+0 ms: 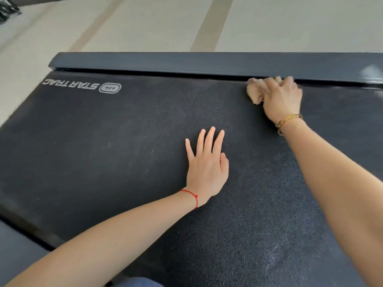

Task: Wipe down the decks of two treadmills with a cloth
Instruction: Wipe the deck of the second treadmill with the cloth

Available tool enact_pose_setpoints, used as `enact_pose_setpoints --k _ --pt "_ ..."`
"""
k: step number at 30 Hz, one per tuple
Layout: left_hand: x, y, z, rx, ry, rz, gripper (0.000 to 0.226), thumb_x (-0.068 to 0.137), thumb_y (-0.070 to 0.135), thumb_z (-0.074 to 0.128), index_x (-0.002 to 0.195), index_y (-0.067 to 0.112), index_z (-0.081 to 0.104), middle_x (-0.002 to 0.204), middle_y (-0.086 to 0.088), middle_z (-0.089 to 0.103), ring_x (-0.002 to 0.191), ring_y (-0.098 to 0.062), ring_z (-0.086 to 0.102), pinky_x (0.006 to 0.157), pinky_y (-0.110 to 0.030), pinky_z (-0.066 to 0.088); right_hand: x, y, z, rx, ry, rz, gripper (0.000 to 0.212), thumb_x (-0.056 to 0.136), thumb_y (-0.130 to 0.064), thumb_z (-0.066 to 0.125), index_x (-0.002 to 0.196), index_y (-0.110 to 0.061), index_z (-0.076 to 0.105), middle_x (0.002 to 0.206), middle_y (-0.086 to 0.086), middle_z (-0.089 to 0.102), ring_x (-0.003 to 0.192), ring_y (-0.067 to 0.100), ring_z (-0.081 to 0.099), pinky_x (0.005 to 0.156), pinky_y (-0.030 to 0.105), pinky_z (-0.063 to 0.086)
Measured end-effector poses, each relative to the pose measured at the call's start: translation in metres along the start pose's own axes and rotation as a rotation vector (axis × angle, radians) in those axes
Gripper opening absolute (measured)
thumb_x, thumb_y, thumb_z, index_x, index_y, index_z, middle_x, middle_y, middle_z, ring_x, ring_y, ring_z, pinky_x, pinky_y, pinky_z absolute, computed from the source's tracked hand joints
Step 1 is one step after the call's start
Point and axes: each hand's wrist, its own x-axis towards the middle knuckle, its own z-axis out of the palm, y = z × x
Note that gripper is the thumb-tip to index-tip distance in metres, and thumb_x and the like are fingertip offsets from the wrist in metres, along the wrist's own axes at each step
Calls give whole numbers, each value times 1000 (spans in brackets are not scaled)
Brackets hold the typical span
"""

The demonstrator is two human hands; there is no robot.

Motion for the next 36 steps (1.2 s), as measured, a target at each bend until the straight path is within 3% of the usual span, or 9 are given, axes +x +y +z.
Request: enact_pose_setpoints --k 6,12,15,18,20,25,28,33,36 --pt "1 -3 -1 -12 4 6 59 98 35 21 156 25 19 163 1 17 152 -20 8 119 -61 9 -23 -16 7 -4 -13 -279 38 95 -21 53 133 -18 53 111 26 50 96 42 53 82 48 38" --pt "1 -5 1 -16 0 -3 57 100 33 25 156 25 17 164 2 16 152 -20 7 120 -61 7 -43 85 -33 -33 55 -16 34 93 -19 56 126 -9 54 105 34 49 94 49 53 83 58 40" --pt "1 -4 0 -13 -3 -5 58 100 33 24 157 25 17 164 1 15 152 -20 7 120 -61 7 -81 88 -51 -30 28 0 37 94 -17 54 129 -8 53 107 32 50 96 47 53 82 55 41" --pt "0 -3 0 -8 1 -4 58 100 31 27 157 26 17 164 2 16 152 -20 7 119 -61 8 -139 57 -60 -98 -55 -136 41 95 -22 50 136 -21 51 106 19 52 89 39 54 74 45 44" --pt "-1 -2 -1 -6 9 -9 57 100 30 29 157 26 18 164 2 17 152 -19 8 119 -61 9 -188 29 -67 13 -96 -223 41 92 -17 57 132 -27 56 95 14 52 79 33 53 70 44 44" --pt "-1 -1 -4 -37 7 -3 56 100 28 32 156 26 21 163 1 19 152 -19 10 119 -61 9 -249 10 -75 140 -200 -421 38 89 -19 63 126 -26 61 90 8 48 74 25 49 67 39 41" --pt "-1 -1 -4 -50 8 1 55 101 28 33 155 26 22 163 1 20 152 -19 10 120 -61 8 -220 37 -74 78 -121 -366 42 89 -24 66 130 -22 58 91 11 49 75 28 52 68 39 39" --pt "-1 0 -5 -71 -1 -11 54 102 29 33 156 26 22 163 2 18 152 -19 9 120 -60 5 -186 80 -76 -31 -21 -29 38 95 -27 55 133 -20 54 99 18 50 84 36 53 73 41 37" --pt "-2 1 -5 -79 -1 -8 54 103 29 33 156 26 22 163 1 18 152 -20 9 120 -60 4 -230 54 -81 -5 -54 -96 38 95 -19 53 133 -23 54 99 16 50 83 34 52 73 41 38"
